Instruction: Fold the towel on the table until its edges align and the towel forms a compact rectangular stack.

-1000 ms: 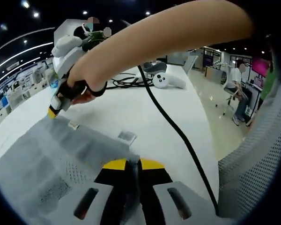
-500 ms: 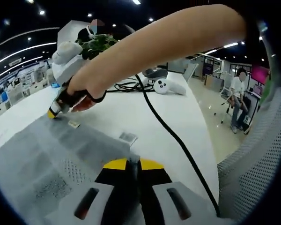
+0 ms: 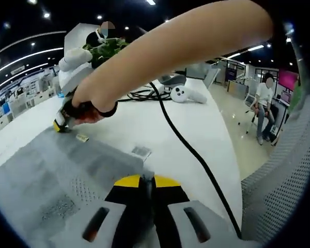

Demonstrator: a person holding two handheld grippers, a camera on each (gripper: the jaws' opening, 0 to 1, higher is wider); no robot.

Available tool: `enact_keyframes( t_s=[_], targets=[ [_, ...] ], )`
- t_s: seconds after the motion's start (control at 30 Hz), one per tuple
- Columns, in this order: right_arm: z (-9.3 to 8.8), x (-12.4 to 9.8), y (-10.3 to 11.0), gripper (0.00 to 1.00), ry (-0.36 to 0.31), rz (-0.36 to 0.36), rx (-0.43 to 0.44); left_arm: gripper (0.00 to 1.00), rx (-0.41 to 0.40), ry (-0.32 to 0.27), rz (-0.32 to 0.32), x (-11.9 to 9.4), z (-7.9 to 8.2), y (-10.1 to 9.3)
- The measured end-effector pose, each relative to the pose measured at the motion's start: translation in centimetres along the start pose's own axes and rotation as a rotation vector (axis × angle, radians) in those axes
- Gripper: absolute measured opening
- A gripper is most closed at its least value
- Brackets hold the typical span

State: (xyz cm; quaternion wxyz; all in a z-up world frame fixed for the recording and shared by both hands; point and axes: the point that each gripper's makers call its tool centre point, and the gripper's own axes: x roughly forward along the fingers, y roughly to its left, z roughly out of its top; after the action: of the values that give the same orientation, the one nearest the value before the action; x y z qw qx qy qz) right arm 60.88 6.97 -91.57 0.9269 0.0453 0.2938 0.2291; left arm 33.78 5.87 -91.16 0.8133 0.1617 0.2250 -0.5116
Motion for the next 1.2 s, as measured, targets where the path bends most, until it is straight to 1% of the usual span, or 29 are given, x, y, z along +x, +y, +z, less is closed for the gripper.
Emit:
enact_keyframes(
  t_s=[0.03, 0.07, 0.17, 0.2, 0.27, 0.33, 0.47, 0.53, 0.67, 0.77, 0.87, 1.03, 1.1, 1.2],
  targets=[
    [0.1, 0.1, 0.0, 0.0, 0.008, -0.004, -0.024, 0.07, 0.012, 0.006, -0.003, 0.0, 0.0, 0.0],
    [0.1, -0.1, 0.7, 0.0, 0.013, 0.002, -0.021, 0.07, 0.011, 0.006, -0.004, 0.0, 0.0, 0.0],
    [0.3, -0.3, 2.0, 0.0, -0.004, 0.04, 0.042, 0.07, -0.027, 0.012, -0.01, -0.4, 0.0, 0.2],
    [0.4, -0.6, 2.4, 0.0, -0.009, 0.047, 0.059, 0.07, -0.023, 0.01, -0.01, -0.6, 0.2, 0.2],
    [0.7, -0.9, 2.9, 0.0, -0.013, 0.049, 0.053, 0.07, -0.006, 0.009, -0.015, -0.9, 0.6, 0.2],
    [1.3, -1.3, 3.6, 0.0, -0.027, 0.061, 0.06, 0.07, 0.006, 0.003, -0.011, -1.3, 1.0, 0.5],
    [3.0, -2.1, 4.7, 0.0, -0.071, 0.091, 0.113, 0.07, 0.007, -0.017, 0.0, -2.6, 2.3, 1.3],
    [4.0, -2.4, 5.3, 0.0, -0.094, 0.109, 0.148, 0.07, 0.007, -0.04, 0.011, -3.2, 3.1, 1.6],
    [5.3, -3.3, 6.4, 0.0, -0.118, 0.129, 0.168, 0.07, 0.016, -0.075, 0.03, -4.9, 4.6, 2.0],
    [6.9, -3.9, 7.1, 0.0, -0.163, 0.158, 0.243, 0.07, 0.022, -0.098, 0.053, -6.4, 5.5, 2.5],
    [8.0, -4.3, 7.8, 0.0, -0.179, 0.177, 0.269, 0.07, 0.03, -0.105, 0.08, -8.0, 6.0, 3.1],
    [10.1, -4.8, 10.3, 0.0, -0.205, 0.215, 0.28, 0.07, 0.004, -0.136, 0.138, -11.0, 6.9, 4.3],
    [10.9, -5.0, 11.5, 0.0, -0.215, 0.23, 0.275, 0.07, -0.013, -0.134, 0.154, -12.3, 7.1, 4.8],
    [12.1, -5.2, 13.1, 0.0, -0.226, 0.247, 0.271, 0.07, -0.012, -0.147, 0.177, -14.1, 7.7, 5.5]
  ],
)
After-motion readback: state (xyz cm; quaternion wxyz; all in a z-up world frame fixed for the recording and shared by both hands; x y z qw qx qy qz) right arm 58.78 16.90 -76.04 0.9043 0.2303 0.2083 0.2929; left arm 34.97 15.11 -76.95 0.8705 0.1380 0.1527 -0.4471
